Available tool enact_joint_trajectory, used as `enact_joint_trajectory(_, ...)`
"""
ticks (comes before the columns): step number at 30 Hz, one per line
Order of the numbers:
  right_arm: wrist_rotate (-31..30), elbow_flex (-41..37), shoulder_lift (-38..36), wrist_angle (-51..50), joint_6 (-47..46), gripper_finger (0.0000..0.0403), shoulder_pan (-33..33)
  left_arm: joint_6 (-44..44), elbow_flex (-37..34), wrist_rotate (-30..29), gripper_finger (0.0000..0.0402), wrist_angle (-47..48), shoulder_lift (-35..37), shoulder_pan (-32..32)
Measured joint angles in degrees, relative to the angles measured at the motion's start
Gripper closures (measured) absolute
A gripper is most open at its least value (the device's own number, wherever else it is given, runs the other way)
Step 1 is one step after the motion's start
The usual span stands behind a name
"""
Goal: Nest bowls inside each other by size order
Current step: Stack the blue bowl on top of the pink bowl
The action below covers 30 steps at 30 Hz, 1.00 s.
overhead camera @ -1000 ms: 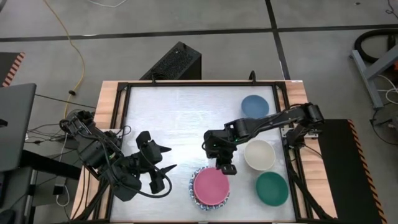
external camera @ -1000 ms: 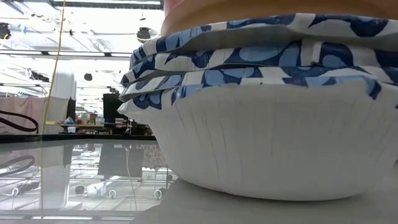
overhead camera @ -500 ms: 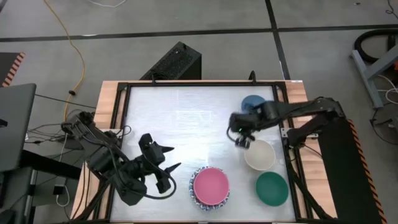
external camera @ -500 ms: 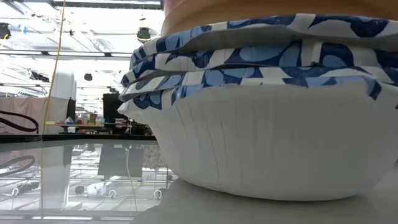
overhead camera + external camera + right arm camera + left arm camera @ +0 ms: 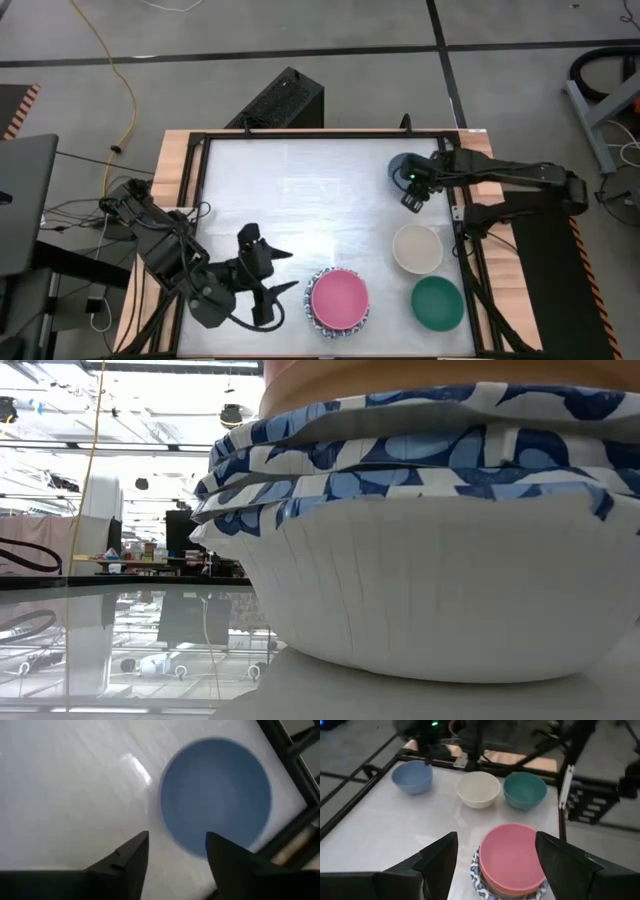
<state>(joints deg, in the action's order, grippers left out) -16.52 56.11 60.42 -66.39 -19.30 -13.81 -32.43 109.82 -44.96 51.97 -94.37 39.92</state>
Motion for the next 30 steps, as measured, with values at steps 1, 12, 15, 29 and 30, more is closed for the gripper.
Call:
enact_joint_trajectory(1,0.1,-1.6,-0.7,2.1,0.8,0.0178,-0.6,1.4,0.0,0.9,0.0146,-0.2,0.0,-0.4)
enact_joint_trajectory(12,5.6,-4.8,4.5,8.8,13.8,0.0164,-3.9,9.3,0.0,7.3,0.0146,-3.1,4.2,-5.5)
enact_joint_trajectory(15,6.0,-4.8,7.9,9.1,15.3,0.0164,-4.6,9.4,-1.1,7.7,0.0146,-4.3,5.4,-5.5)
enact_joint_trajectory(29,7.4,-4.8,20.0,15.9,22.5,0.0173,-13.2,5.0,-30.2,10.0,0.0146,-28.7,19.8,-6.6)
enact_joint_trajectory(30,7.4,-4.8,20.5,15.8,22.2,0.0179,-13.7,3.9,-32.9,9.8,0.0146,-30.5,21.4,-6.9)
